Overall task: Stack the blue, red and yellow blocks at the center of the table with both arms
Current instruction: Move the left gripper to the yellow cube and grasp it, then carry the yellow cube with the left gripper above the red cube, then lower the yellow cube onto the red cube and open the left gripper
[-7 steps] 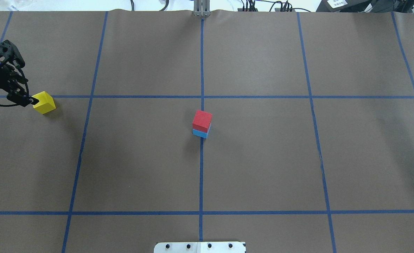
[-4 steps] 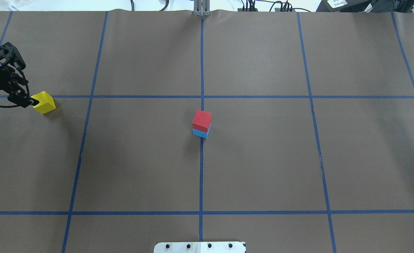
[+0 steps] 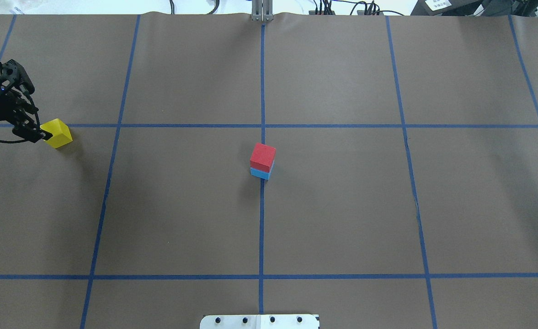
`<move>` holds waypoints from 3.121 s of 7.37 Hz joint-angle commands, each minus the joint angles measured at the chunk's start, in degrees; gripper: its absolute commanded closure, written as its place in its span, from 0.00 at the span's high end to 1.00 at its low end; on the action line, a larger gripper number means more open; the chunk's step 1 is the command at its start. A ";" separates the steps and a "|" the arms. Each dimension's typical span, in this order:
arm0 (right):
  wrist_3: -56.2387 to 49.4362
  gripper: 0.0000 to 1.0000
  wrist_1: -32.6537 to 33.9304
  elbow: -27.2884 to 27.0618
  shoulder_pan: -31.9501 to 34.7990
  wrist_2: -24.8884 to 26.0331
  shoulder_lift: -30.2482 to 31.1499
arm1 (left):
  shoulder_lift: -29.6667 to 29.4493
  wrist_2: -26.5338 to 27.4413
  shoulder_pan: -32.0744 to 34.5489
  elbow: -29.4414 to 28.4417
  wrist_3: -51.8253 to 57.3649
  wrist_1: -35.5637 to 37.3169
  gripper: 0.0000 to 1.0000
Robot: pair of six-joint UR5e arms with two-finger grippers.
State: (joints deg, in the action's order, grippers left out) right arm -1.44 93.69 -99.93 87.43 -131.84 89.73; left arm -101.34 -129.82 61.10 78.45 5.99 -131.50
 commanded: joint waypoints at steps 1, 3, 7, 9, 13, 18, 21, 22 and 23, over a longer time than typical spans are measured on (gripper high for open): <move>-0.14 1.00 0.00 0.00 0.19 0.00 0.00 | 0.00 0.27 -3.87 -1.19 -6.50 -5.42 0.99; -0.05 1.00 0.00 0.00 0.28 0.09 0.00 | -0.09 0.18 -3.97 -3.91 -6.25 -8.15 0.96; 0.04 1.00 0.00 0.00 0.28 0.00 0.00 | -1.05 -0.17 -3.63 -0.86 -8.26 -6.94 0.00; 0.04 1.00 0.00 0.00 0.37 0.00 0.00 | -4.47 0.09 -3.36 7.29 -17.81 4.61 0.00; 0.39 1.00 0.00 0.00 0.46 -0.09 0.09 | -20.17 9.90 -11.48 21.03 -46.01 33.61 0.00; 0.48 1.00 0.00 0.09 0.63 -0.18 0.00 | -42.61 24.24 -29.96 12.63 -59.85 45.98 0.00; 0.48 1.00 0.00 0.09 0.63 -0.26 0.00 | -42.11 26.11 -30.52 12.25 -58.21 45.98 0.00; 0.48 1.00 0.00 0.09 0.63 -0.35 0.09 | -41.84 26.11 -30.69 12.08 -57.24 45.98 0.00; 0.48 1.00 0.00 0.09 0.63 -0.35 0.09 | -41.75 26.20 -30.69 11.29 -57.14 45.98 0.00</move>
State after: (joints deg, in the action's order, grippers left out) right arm -0.97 93.69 -99.84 88.07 -132.16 89.79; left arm -143.28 -103.73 30.49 90.42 -51.66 -85.52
